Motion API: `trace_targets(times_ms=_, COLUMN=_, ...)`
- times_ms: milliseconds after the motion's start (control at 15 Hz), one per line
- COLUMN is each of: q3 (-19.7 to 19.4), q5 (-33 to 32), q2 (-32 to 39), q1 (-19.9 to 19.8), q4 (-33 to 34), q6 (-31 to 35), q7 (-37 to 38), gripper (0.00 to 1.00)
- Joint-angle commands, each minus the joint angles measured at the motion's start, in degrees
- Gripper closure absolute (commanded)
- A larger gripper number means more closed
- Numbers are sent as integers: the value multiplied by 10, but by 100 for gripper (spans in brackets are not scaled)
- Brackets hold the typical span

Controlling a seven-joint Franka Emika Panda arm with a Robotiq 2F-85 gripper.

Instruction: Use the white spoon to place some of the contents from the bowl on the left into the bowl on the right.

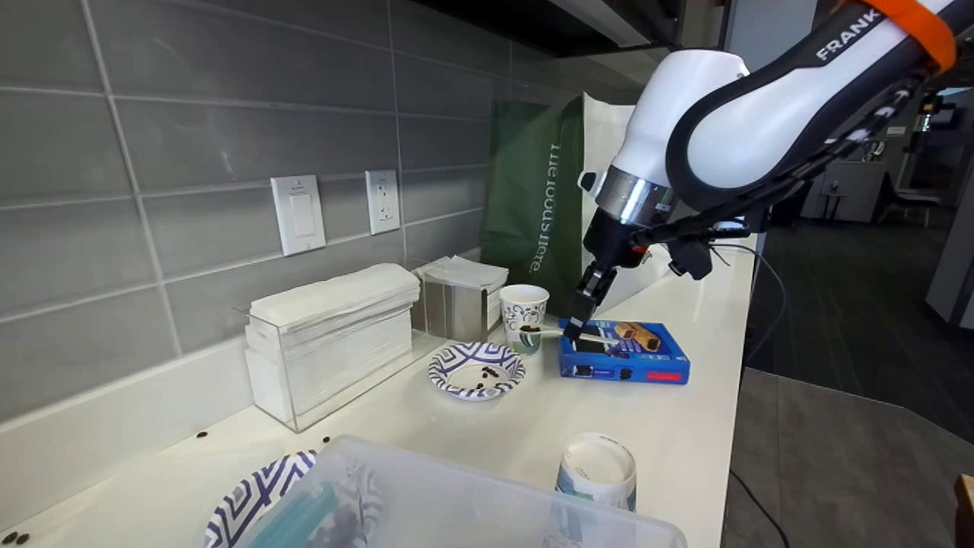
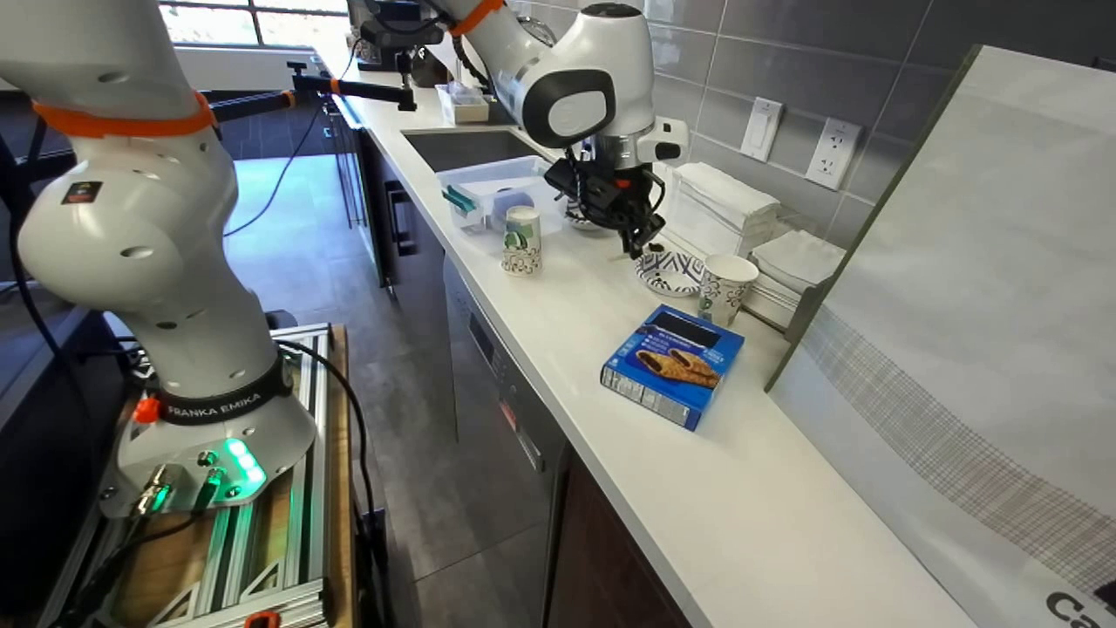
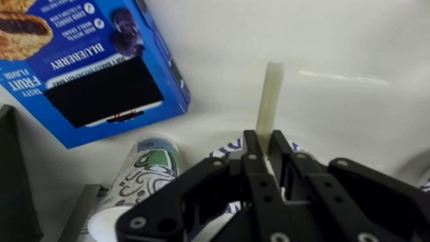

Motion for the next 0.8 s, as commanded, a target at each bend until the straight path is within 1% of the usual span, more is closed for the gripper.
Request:
trace_targets(times_ms=0, q3=-16, q5=-69, q2=25, q1=18, q4=30, q6=-50, q7=70, gripper=97)
trace_targets(times_ms=67, q3=-17, q5=-97, q2=33, q1=20, q4=40, q6=-59, q7=90, gripper=97)
trace_targets(times_ms=333, q3=-18, q5=-154, q2=59, q1=35, q4=83, q6=-96, q7=125, gripper=97)
trace_targets(times_ms=733, q3=-28, q5=-229, q2=103, q1=54, q4=152, q6=-128, q7=157, gripper=97)
